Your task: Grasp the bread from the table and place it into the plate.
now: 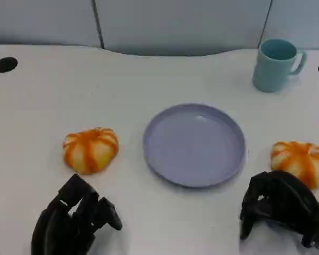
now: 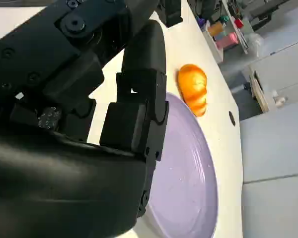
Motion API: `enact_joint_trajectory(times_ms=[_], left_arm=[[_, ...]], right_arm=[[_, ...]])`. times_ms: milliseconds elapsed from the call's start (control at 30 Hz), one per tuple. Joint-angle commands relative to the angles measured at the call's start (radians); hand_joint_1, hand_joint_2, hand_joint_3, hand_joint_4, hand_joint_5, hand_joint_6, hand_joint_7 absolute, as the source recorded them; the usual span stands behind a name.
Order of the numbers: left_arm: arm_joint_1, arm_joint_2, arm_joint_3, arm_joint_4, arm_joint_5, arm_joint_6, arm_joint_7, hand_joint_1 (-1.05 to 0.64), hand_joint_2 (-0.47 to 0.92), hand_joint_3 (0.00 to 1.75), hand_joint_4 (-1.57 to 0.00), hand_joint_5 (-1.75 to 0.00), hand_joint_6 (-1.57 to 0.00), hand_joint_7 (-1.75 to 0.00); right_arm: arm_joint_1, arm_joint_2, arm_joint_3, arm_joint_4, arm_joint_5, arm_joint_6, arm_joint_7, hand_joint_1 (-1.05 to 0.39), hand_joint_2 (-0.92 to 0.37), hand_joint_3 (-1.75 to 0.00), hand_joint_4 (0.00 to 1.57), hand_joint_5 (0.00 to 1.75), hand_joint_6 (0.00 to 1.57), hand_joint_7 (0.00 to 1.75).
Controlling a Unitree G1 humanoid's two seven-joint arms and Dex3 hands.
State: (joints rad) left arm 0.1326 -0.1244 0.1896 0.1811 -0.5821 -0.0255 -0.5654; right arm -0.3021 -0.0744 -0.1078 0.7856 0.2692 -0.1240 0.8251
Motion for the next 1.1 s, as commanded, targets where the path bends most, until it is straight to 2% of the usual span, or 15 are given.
enact_joint_trajectory(times_ms=[33, 867, 1000, 1033, 1067, 1100], left_arm=[[0.012, 0.002, 0.006, -0.009, 0.002, -0.005, 0.014, -0.55, 0.92, 0.28, -0.73, -1.75, -0.48, -1.75], [0.01, -0.001, 0.014, -0.004, 0.003, -0.017, 0.002, -0.54, 0.92, 0.3, -0.71, -1.75, -0.47, -1.75], [0.006, 0.007, 0.011, -0.002, 0.057, -0.1, 0.007, -0.56, 0.92, 0.3, -0.65, -1.75, -0.42, -1.74], [0.005, 0.011, 0.008, -0.004, 0.08, -0.127, 0.015, -0.57, 0.92, 0.28, -0.6, -1.73, -0.42, -1.62], [0.004, 0.015, 0.005, -0.007, 0.103, -0.152, 0.023, -0.59, 0.92, 0.26, -0.55, -1.66, -0.45, -1.43], [0.003, 0.018, 0.001, -0.008, 0.129, -0.188, 0.029, -0.59, 0.92, 0.25, -0.52, -1.63, -0.47, -1.34]], right_arm=[[0.009, -0.013, -0.001, 0.012, 0.001, 0.011, -0.001, -1.05, -0.55, 0.0, 1.57, 0.64, 1.57, 0.44], [0.003, -0.014, 0.0, 0.024, 0.001, 0.011, 0.01, -1.05, -0.55, 0.0, 1.57, 0.62, 1.57, 0.43], [0.007, -0.01, 0.002, 0.015, -0.002, 0.007, 0.002, -1.05, -0.55, 0.0, 1.57, 0.63, 1.57, 0.44], [0.006, -0.008, 0.002, 0.018, -0.003, 0.002, 0.002, -1.05, -0.55, 0.0, 1.57, 0.63, 1.57, 0.44], [0.004, -0.007, 0.001, 0.022, -0.003, -0.002, 0.003, -1.05, -0.56, 0.0, 1.57, 0.63, 1.57, 0.44], [0.002, -0.006, 0.001, 0.025, -0.002, 0.001, 0.003, -1.05, -0.56, 0.0, 1.57, 0.63, 1.57, 0.45]])
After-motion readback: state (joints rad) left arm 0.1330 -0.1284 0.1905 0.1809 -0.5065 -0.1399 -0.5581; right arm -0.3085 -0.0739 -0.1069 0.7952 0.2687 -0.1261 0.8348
